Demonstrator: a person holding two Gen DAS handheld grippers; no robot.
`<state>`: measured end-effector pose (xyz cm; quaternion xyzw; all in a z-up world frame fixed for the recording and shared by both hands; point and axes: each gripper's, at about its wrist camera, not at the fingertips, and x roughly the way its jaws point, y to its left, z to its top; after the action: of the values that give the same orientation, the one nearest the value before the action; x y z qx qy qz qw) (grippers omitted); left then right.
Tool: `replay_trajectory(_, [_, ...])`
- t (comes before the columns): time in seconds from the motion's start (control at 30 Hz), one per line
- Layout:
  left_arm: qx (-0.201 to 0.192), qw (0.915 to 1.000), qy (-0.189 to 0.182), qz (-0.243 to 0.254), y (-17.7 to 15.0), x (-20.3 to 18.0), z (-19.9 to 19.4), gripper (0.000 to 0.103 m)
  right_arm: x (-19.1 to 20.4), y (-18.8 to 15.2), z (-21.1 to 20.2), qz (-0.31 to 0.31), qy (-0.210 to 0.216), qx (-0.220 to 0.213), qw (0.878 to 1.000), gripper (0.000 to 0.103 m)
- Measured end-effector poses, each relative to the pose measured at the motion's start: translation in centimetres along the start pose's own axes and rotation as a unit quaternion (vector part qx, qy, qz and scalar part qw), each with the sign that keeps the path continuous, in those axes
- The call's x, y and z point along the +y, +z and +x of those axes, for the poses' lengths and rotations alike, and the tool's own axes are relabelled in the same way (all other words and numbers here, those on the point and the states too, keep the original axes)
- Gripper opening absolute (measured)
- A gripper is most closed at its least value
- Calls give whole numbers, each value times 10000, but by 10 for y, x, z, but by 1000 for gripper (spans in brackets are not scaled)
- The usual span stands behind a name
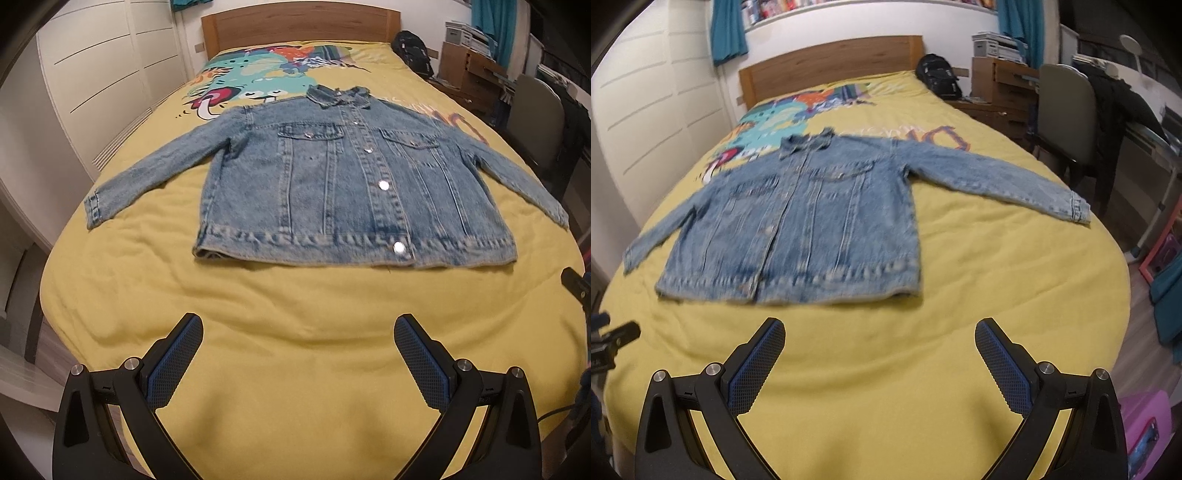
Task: Fold large clothes
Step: 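Move the right tool to the jacket sleeve cuff and grasp it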
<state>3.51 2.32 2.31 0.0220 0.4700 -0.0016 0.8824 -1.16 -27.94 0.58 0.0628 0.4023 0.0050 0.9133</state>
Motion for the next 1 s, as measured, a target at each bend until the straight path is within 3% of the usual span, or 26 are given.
replay_trajectory(0.2, [119,9995,41,-297,31,11,7,102,-23,42,21,413,48,-167,9990,103])
replay_trajectory(0.5, [44,9963,475,-712,72,30,12,102,-92,94,76,1411,-59,-109,9899,103])
replay_trajectory(0.7, [-160,9944,771,-704,98,29,19,102,-157,108,126,2134,-294,187,9763,103])
replay_trajectory(0.9, [-22,9951,693,-709,113,25,41,102,-220,97,179,3086,-290,552,9491,103])
replay_trajectory(1.0, [79,9954,743,-594,119,21,54,102,-239,97,197,3284,-278,645,9419,103])
